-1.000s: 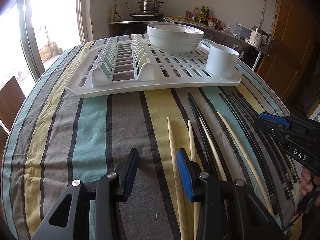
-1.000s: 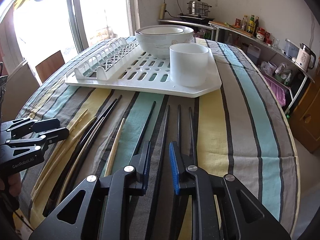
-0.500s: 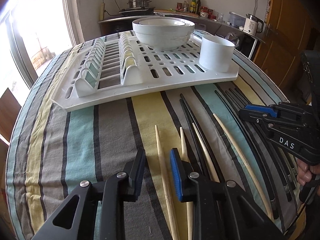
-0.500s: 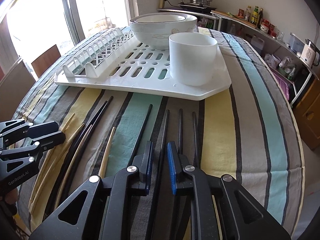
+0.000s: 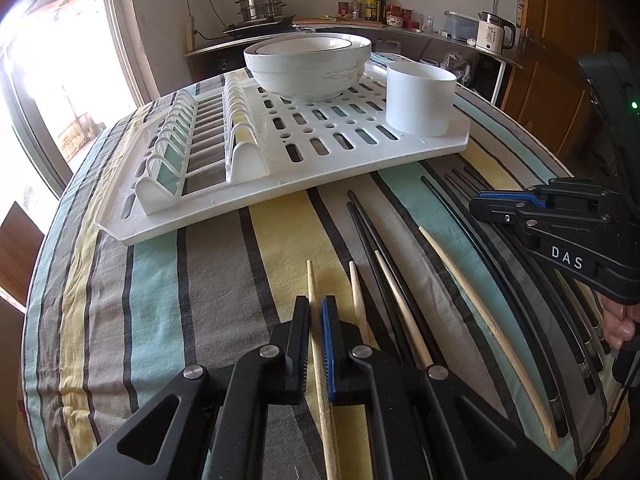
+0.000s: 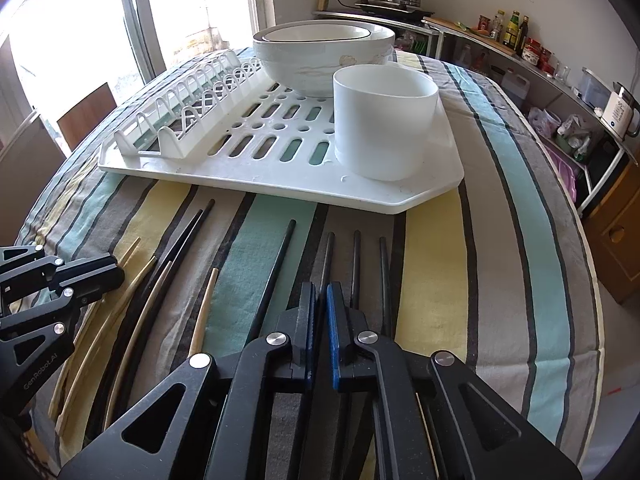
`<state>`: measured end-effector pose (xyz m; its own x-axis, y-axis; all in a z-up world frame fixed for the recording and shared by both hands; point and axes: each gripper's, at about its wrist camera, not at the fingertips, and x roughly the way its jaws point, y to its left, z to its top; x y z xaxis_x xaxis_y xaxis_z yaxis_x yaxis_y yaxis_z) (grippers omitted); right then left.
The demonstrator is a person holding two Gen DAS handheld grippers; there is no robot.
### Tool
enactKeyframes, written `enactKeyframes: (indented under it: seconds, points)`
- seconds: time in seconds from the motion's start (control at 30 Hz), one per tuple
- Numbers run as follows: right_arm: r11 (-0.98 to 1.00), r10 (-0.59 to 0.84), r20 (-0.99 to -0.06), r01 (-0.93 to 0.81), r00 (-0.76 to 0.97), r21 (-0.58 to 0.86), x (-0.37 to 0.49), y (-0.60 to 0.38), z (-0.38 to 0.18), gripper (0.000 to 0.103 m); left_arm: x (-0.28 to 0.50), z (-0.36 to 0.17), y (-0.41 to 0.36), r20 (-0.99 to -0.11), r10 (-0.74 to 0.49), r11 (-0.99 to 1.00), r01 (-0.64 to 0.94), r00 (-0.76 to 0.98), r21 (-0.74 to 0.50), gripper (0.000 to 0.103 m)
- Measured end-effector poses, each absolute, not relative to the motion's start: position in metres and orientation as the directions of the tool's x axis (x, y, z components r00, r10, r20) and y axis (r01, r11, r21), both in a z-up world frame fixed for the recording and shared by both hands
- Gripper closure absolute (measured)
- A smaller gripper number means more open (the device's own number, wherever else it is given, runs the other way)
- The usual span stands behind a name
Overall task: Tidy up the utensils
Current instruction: 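Grasp a light wooden chopstick with the left tool while the right tool grasps a black chopstick, then carry both held chopsticks up to the white cup and lower them in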
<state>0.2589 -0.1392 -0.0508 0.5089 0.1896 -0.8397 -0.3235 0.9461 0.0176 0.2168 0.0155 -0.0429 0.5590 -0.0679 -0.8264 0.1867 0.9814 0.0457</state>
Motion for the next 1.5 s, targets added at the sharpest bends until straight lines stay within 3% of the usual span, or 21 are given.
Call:
enactKeyframes:
  seconds: [0.3,0.67,1.03,1.5]
  points:
    - [0.934,0.283,-0.795,-0.341,0.537,0.102,0.246,-0.149,-0.029,0.098,0.209,-0.031,0.026,-0.808,-0.114,0.984,0.176,0.579,-0.013,0.098]
    - [0.920,0.360,-0.662,-0.368,0.657,0.135,0.216,-0.161,0.040,0.098,0.186,0.037,0.040,-0.710,-0.154,0.985,0.166,0.688,-0.053,0.098]
    - [0.923,0.376,-0.552,-0.355,0.744,0.150,0.185,-0.182,0.081,0.098,0.158,0.086,0.045,-0.631,-0.160,0.985,0.161,0.759,-0.056,0.098]
    - [0.922,0.384,-0.484,-0.357,0.786,0.153,0.183,-0.192,0.109,0.098,0.167,0.121,0.036,-0.573,-0.188,0.981,0.183,0.798,-0.066,0.098]
